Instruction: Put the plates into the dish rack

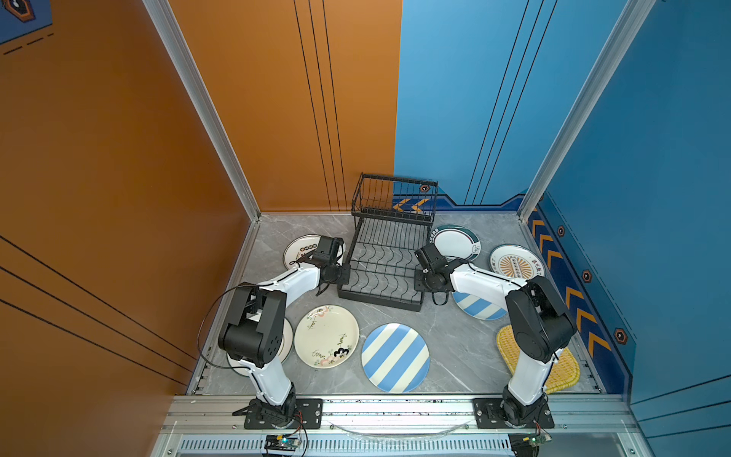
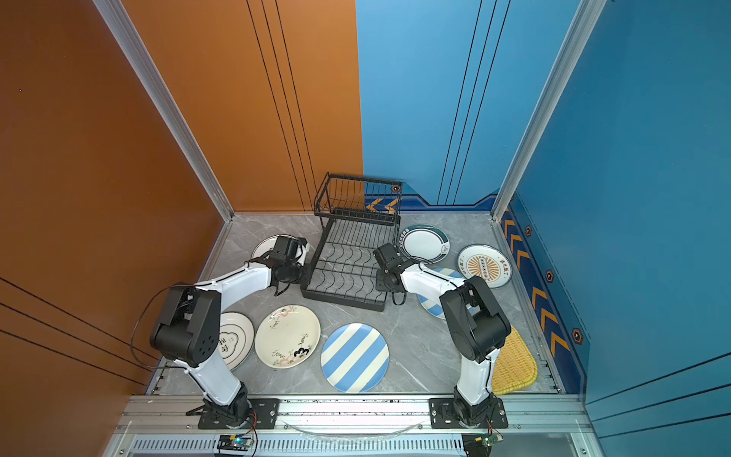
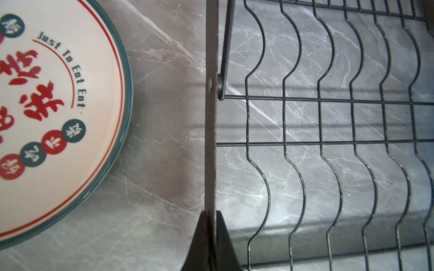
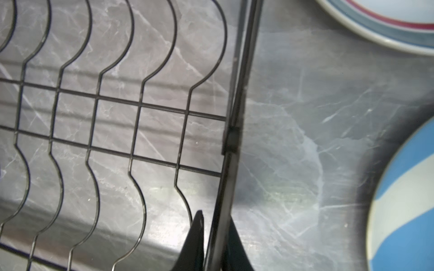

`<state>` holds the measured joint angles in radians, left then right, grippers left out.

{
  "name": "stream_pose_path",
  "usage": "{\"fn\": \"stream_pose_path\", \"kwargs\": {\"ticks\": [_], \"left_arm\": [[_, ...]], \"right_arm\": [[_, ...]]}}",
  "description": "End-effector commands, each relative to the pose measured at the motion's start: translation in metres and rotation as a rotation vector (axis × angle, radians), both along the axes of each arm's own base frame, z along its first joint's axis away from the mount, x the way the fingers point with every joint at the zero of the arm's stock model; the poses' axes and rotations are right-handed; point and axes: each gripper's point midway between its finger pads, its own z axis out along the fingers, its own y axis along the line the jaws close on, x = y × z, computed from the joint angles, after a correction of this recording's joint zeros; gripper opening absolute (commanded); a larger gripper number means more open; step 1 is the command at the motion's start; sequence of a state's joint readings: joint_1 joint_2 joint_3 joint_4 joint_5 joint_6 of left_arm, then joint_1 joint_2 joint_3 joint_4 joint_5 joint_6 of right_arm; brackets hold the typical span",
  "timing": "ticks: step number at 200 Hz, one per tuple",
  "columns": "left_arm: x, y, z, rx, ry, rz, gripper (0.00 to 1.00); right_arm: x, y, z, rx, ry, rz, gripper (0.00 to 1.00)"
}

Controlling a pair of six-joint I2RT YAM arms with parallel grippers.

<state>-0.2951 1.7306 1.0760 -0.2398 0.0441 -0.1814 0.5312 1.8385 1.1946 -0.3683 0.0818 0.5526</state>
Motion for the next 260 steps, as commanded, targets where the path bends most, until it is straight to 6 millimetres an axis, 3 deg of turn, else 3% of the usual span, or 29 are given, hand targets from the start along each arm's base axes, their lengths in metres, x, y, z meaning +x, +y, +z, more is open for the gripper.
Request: {"fn": "stream_pose_path", "kwargs": {"ticks": [1,77,134,170,217,247,260], "left_arm": [[-0.021,-0.007,-0.007,-0.043,0.060,-0.018,0.00],[-0.055,-0.017,-0.018,-0.053,0.106,-0.008,0.00],[-0.062,-0.039,-0.017,-0.070,0.110,-0.023,0.00],[-0.078,-0.058,-0.021,-0.075,0.130,-0.045,0.00],[-0.083,-0.074,-0.020,-0.078,0.126,-0.055,0.00],[-0.080,-0.068,-0.014,-0.066,0.104,-0.034,0.00],[-0.078,-0.064,-0.011,-0.063,0.095,-0.022,0.04]], "right_arm": [[-0.001,0.007,-0.006,-0.015,0.029,0.091,0.06],[0.014,0.012,-0.011,-0.049,0.029,0.164,0.01],[0.032,0.007,-0.014,-0.080,0.028,0.196,0.00],[0.044,-0.004,-0.016,-0.096,0.025,0.214,0.00],[0.056,-0.010,-0.015,-0.101,0.027,0.229,0.04],[0.054,-0.013,-0.012,-0.105,0.031,0.235,0.09],[0.053,-0.012,-0.007,-0.100,0.025,0.237,0.15]]}}
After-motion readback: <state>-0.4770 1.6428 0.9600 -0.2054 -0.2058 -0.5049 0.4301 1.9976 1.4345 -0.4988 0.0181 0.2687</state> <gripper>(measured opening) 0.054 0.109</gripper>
